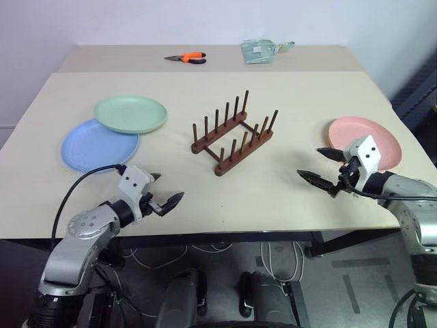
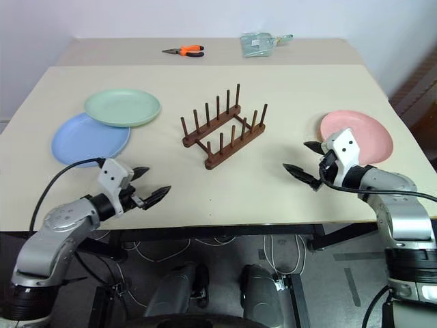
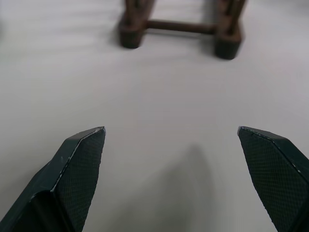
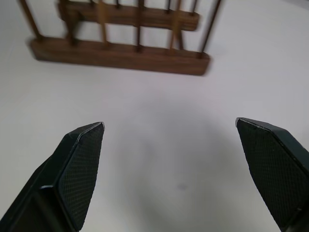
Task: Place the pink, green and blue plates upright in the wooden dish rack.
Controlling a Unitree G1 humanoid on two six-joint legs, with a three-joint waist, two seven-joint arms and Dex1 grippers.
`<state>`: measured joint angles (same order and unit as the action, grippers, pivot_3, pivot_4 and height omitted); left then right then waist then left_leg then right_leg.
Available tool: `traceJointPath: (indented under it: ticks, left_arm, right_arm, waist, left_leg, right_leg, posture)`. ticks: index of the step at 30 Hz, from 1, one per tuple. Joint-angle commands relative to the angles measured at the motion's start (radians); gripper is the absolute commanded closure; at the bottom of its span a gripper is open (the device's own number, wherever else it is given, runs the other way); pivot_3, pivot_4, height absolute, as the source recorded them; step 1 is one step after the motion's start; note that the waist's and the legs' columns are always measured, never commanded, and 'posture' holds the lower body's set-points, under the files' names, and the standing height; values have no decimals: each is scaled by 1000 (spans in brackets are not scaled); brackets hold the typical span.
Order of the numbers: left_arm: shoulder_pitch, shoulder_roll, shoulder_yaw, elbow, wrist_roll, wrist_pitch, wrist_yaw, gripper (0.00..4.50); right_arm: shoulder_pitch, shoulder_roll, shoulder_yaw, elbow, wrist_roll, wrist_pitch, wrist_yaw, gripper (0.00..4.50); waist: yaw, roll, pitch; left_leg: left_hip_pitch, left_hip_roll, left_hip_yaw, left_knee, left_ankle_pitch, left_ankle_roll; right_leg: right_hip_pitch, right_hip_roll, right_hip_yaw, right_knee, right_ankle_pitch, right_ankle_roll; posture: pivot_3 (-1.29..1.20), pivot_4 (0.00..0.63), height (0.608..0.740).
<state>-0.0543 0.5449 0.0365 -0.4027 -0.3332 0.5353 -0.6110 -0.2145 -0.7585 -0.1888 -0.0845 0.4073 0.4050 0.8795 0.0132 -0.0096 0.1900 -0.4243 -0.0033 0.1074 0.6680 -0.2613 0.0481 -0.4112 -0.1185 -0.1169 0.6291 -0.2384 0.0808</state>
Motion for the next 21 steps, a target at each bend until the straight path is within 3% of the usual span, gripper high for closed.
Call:
traceJointPath:
  ticks: [1,7,12,15,20,21]
  left_arm:
    - [-93,-18,-115,53,72,-29,-5,0]
    - [-321,-160,-284,313,154,-57,-14,0]
    - [-435,-240,-351,494,226,-127,-19,0]
    - [-473,-272,-339,556,246,-151,2,854]
    - [-475,-278,-324,569,250,-183,-15,3411]
    - [-473,-274,-324,566,252,-191,-24,3728]
  right_arm:
    - [15,24,10,-93,-3,8,-43,41]
    - [71,40,-2,-179,-6,8,-88,41]
    - [148,60,-9,-239,-16,-2,-128,41]
    - [164,69,-11,-239,-23,-14,-144,0]
    - [158,70,-5,-217,-38,-38,-149,0]
    - [156,70,-4,-214,-42,-42,-150,0]
  waist:
    - [2,0,0]
    - [4,1,0]
    - [0,1,-1]
    - [0,1,-1]
    - [1,1,-1]
    - [0,1,-1]
  left_leg:
    - [0,0,0,0,0,0]
    - [0,-1,0,1,0,1]
    - [0,-1,0,1,0,1]
    - [0,-1,0,1,0,1]
    - [0,-1,0,2,0,1]
    - [0,-1,0,2,0,1]
  right_leg:
    - [0,0,0,0,0,0]
    - [0,1,-1,0,0,1]
    - [1,1,-1,1,0,1]
    - [1,1,-1,1,0,1]
    - [1,0,0,1,-1,1]
    - [1,0,0,1,-1,1]
  posture:
    - [0,150,740]
    - [0,150,740]
    - [0,150,740]
    - [0,150,740]
    - [0,150,740]
    - [0,150,740]
